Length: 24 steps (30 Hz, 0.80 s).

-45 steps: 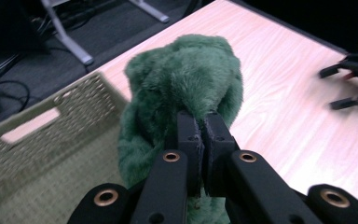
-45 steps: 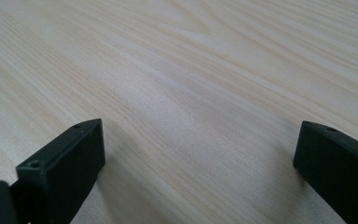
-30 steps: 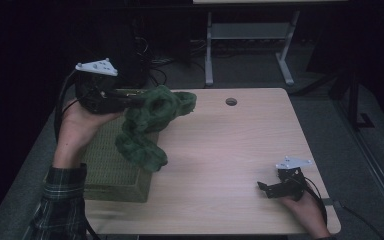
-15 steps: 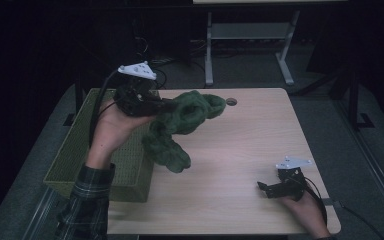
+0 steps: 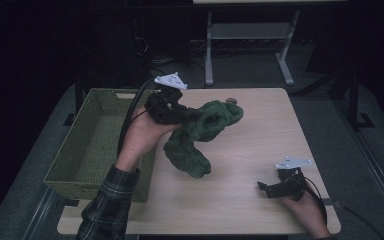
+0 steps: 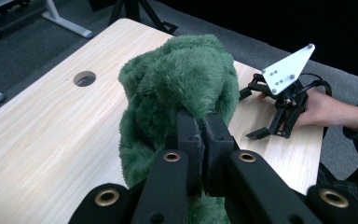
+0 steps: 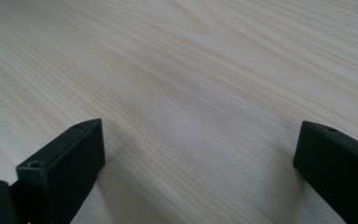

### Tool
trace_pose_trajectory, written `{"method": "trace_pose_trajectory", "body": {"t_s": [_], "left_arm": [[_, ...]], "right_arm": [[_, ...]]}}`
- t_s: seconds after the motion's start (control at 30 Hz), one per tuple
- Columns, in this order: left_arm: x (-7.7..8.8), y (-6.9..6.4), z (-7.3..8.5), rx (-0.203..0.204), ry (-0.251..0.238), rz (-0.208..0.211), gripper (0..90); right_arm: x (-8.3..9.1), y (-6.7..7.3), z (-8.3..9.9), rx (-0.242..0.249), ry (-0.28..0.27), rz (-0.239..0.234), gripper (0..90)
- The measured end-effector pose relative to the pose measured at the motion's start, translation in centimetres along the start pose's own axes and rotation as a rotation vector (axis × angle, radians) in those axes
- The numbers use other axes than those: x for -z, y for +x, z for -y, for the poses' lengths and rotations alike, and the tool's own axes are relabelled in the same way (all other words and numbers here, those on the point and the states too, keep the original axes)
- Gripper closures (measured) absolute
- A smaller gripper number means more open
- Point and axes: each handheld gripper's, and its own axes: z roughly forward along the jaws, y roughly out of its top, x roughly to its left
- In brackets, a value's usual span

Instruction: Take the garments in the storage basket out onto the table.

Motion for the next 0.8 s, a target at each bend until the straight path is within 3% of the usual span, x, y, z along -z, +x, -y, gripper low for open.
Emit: {"method": "trace_pose_trajectory", "body": {"t_s": [0.47,0.8], "left_arm": [[-6.2,-0.5,1.5,0.018,0.023,0.057,87.7],[-11.0,-0.5,3.2,0.070,0.035,0.099,87.6]], "right_arm": [[0.0,0.0,0.0,-0.001,0.000,0.000,1.7],[0.0,0.0,0.0,-0.003,0.002,-0.001,1.7]]}}
